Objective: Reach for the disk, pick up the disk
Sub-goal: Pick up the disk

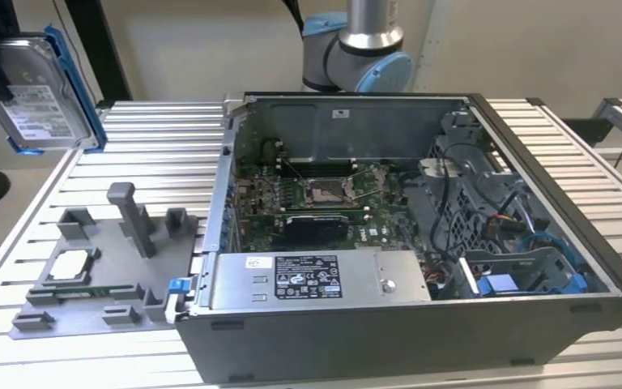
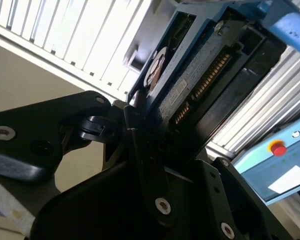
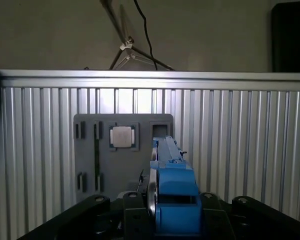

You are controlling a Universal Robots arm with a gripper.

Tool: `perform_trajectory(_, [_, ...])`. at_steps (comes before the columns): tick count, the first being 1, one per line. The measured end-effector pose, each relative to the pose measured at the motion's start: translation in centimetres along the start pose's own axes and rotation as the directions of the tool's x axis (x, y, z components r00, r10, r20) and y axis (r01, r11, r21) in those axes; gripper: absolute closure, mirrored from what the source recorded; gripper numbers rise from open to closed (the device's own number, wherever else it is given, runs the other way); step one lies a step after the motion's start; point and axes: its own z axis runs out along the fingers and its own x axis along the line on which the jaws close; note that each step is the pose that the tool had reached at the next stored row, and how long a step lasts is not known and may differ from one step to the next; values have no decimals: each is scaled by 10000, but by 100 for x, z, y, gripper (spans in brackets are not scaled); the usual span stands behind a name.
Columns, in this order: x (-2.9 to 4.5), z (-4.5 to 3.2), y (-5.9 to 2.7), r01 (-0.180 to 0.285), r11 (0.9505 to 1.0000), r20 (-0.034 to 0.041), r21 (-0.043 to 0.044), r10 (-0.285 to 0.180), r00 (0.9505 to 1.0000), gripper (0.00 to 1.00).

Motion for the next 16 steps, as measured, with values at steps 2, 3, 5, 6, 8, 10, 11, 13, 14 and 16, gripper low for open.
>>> perform_trajectory(2, [0, -54, 0, 0, 10000, 0, 2, 0, 10000, 100])
perform_trajectory(3, [0, -87, 1, 0, 10000, 1, 1, 0, 10000, 100])
perform_trajectory(5, [0, -167, 1, 0, 10000, 1, 2, 0, 10000, 100])
perform_trajectory(6, [0, -215, 2, 0, 10000, 0, 1, 0, 10000, 100])
perform_trajectory(8, [1, -304, 2, 1, 10000, 1, 2, -1, 10000, 100])
perform_trajectory(10, [1, -397, 4, 1, 10000, 1, 2, -1, 10000, 100])
perform_trajectory(11, [1, -443, 4, 1, 10000, 1, 2, -1, 10000, 100])
perform_trajectory(13, [1, -532, 5, 1, 10000, 1, 1, -1, 10000, 100])
perform_trajectory(14, [2, -553, 5, 3, 10000, 32, 0, -3, 10000, 100])
perform_trajectory(16, [2, -553, 4, 2, 10000, 46, 0, -2, 10000, 100])
